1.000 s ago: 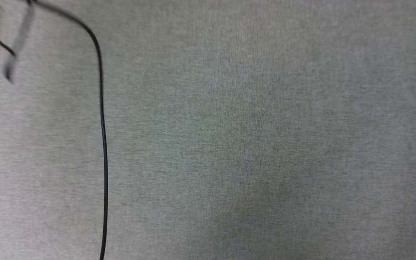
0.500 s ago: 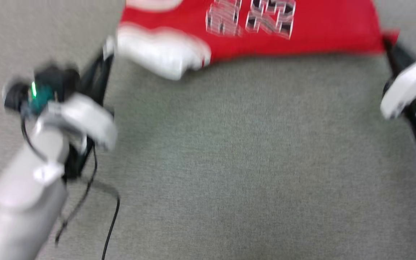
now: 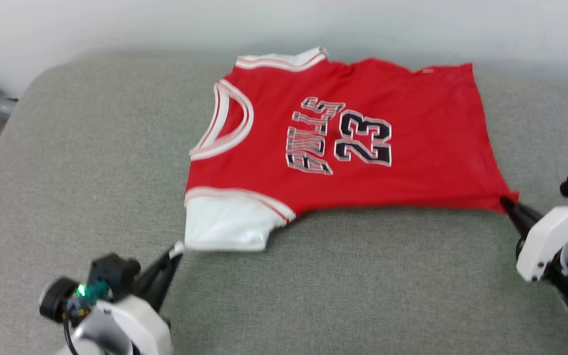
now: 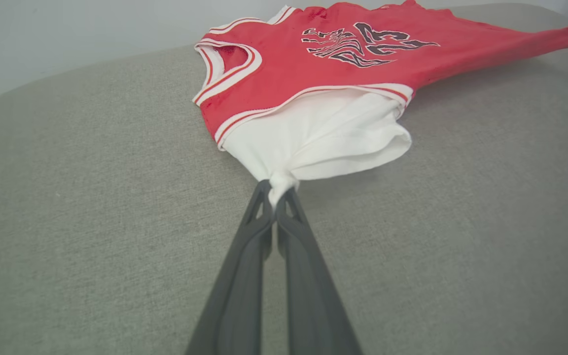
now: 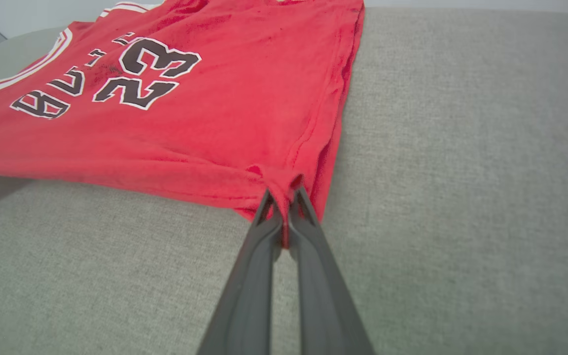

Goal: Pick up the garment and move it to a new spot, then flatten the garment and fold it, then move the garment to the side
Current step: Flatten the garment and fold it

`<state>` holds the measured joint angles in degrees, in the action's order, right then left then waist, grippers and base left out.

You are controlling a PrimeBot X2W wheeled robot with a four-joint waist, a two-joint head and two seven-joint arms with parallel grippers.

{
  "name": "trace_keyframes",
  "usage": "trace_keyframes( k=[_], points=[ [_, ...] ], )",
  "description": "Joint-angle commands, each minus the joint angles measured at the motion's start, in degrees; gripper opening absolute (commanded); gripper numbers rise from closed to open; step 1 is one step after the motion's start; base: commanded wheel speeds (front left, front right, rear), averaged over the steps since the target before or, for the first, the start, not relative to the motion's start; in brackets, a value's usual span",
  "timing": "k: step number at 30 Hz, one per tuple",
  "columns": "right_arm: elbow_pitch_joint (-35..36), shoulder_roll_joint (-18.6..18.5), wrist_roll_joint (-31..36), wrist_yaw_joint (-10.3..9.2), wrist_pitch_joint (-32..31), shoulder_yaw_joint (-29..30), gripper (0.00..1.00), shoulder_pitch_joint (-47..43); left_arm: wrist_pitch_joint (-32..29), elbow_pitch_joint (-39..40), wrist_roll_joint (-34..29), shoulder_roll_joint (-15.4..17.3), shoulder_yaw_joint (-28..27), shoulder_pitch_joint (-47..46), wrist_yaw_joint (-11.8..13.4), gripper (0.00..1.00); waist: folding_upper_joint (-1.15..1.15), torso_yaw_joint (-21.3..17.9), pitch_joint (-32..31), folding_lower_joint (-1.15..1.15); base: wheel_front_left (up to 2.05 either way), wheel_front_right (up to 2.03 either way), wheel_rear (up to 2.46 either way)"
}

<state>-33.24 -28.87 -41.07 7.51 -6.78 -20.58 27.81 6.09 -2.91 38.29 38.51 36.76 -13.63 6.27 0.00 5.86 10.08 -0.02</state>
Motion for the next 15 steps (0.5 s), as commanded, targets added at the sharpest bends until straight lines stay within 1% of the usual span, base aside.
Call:
trace_keyframes(
  k=[1, 4, 9, 13, 15],
  points=[
    [0.57, -0.17, -1.24, -0.04, -0.78, -0.19, 0.00, -1.94, -0.53, 1.25, 0.31, 0.64, 0.56, 1.99, 0.38, 0.00, 0.00, -0.09, -1.81, 0.02, 0.00, 0.00, 0.00],
    [2.32, -1.52, -3.06, -0.04, -2.85, -0.67, 0.00, -5.28, -1.60, 4.38, 1.23, 1.94, 1.07, 6.01, 1.69, 0.00, 0.00, -0.16, -3.51, 0.02, 0.00, 0.00, 0.00],
    [6.03, -3.40, -6.43, -0.04, -6.66, -0.75, 0.00, -11.56, -3.46, 8.82, 2.94, 4.38, 2.43, 11.68, 2.00, 0.00, 0.00, -0.24, -6.31, 0.02, 0.00, 0.00, 0.00],
    [9.18, -5.09, -8.75, -0.05, -9.84, 0.07, 0.00, -16.58, -4.65, 11.59, 4.17, 6.62, 2.71, 15.23, 2.81, 0.00, 0.00, -0.27, -8.05, 0.02, 0.00, 0.00, 0.00],
    [10.73, -5.64, -9.82, -0.05, -11.51, 0.65, 0.00, -19.18, -5.44, 12.96, 4.90, 7.64, 3.06, 16.67, 2.56, 0.00, 0.00, -0.19, -8.71, 0.02, 0.00, 0.00, 0.00]
  ],
)
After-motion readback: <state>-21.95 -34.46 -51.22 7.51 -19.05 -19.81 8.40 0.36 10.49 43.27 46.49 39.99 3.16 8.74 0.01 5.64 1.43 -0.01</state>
